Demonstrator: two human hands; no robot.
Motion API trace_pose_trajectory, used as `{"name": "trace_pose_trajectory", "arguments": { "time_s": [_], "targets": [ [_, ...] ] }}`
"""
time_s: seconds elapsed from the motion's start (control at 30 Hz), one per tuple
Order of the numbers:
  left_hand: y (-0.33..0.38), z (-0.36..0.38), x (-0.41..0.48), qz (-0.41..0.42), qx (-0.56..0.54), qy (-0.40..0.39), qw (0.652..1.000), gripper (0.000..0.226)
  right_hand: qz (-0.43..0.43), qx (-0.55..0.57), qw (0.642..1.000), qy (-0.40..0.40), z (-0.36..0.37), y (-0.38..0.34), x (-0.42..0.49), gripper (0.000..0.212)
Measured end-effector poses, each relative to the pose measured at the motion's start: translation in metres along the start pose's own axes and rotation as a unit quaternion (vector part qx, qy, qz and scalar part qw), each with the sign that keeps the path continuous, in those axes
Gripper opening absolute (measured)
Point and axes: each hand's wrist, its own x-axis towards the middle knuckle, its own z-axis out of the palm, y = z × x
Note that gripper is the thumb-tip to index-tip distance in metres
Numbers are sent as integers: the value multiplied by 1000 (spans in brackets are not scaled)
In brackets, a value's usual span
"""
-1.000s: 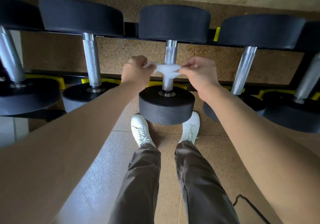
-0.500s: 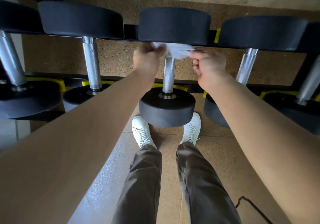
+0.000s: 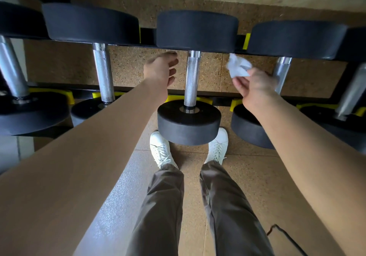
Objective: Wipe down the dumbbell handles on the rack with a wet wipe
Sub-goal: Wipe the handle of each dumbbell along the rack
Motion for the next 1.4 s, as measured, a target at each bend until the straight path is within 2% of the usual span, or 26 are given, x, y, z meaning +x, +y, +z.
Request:
{"name": "trace_pose_trajectory", "arguments": {
  "time_s": [0.03,0.13,0.23,0.33,0.47,0.6,0.67,0.77,1.0,1.13,1.2,1.33,1.4],
  "targets": [
    [0,0,3,-8,-3,6,1000,10,-16,1,999,-28,-4,0,4,25],
    [-6,5,9,-19,38,-9,999,16,-69,-80,981,-161,-2,11,0,17],
    [-10,12,14,-43,41,-28,998,16,-95,-148,957,-232,20,21,-13,16],
    [-9,14,17,-96,-14,-62,993,20,-92,-180,944,-259,39,26,-21,19],
    [-6,16,21,-118,-56,-113,985,34,-51,-148,950,-270,37,27,-19,27],
    [-2,21,24,-108,-108,-119,981,24,-47,-145,945,-289,37,25,-19,33],
    [-2,22,29,-107,-138,-111,978,19,-65,-171,933,-309,37,24,-18,42],
    [-6,19,33,-117,-152,-106,976,13,-91,-174,932,-304,37,26,-18,47],
    [-11,12,36,-115,-119,-137,977,18,-41,-66,969,-234,49,31,-12,28],
    [-5,19,31,-83,-135,-145,977,12,-50,-128,962,-234,56,36,-12,20],
    [-4,23,27,-81,-164,-144,973,9,-53,-115,965,-230,58,36,-15,18],
    [-10,23,28,-94,-191,-85,973,18,-65,-92,974,-194,56,34,-19,16],
    [-13,17,31,-89,-188,-47,977,14,-67,-102,974,-192,56,34,-18,15]
  ]
}}
